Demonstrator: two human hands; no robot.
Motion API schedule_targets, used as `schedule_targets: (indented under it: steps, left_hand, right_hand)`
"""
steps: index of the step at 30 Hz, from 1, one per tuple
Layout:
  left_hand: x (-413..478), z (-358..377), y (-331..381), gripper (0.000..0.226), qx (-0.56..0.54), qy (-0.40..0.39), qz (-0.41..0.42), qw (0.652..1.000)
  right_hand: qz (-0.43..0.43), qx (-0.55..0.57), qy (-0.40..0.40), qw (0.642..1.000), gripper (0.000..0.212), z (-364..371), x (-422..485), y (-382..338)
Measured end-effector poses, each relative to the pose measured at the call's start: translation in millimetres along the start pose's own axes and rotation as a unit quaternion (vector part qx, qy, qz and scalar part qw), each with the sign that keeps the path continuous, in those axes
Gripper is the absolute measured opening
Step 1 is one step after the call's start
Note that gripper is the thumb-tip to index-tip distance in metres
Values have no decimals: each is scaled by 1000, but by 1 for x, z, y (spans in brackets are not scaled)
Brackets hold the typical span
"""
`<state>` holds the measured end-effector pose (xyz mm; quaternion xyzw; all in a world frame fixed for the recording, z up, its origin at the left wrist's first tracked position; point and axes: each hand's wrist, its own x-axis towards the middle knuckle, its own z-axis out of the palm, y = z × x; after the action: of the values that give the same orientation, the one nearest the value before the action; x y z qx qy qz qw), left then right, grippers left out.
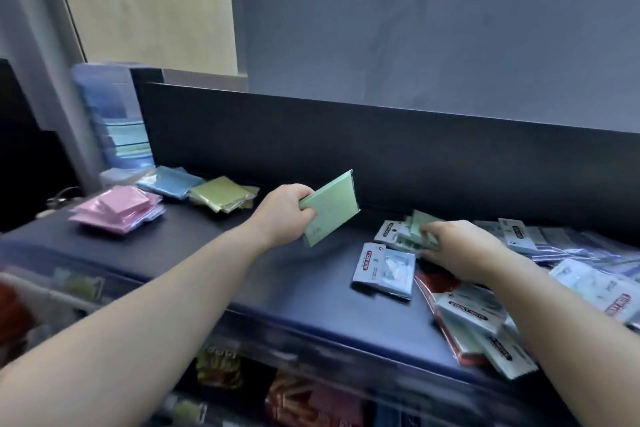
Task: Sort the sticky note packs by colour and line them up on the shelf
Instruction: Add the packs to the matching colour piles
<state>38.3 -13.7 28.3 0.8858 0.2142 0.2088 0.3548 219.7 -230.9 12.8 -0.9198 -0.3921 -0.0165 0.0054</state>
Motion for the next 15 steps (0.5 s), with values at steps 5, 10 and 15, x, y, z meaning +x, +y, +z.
schedule_targets:
  steps: [5,10,15]
  left_hand:
    - [-35,-13,-11,16,-87,33,-64,994]
    - [-52,-24,-22,12,-134,54,-103,984]
    - [-57,-37,-34,15,-181,36,-129,974]
  right_hand:
    - [14,-45,27,999,23,5,2,-3]
    - [37,-109,70,991,22,1,-11,-16]
    - [25,-82,239,967,10,-14,-28,-35]
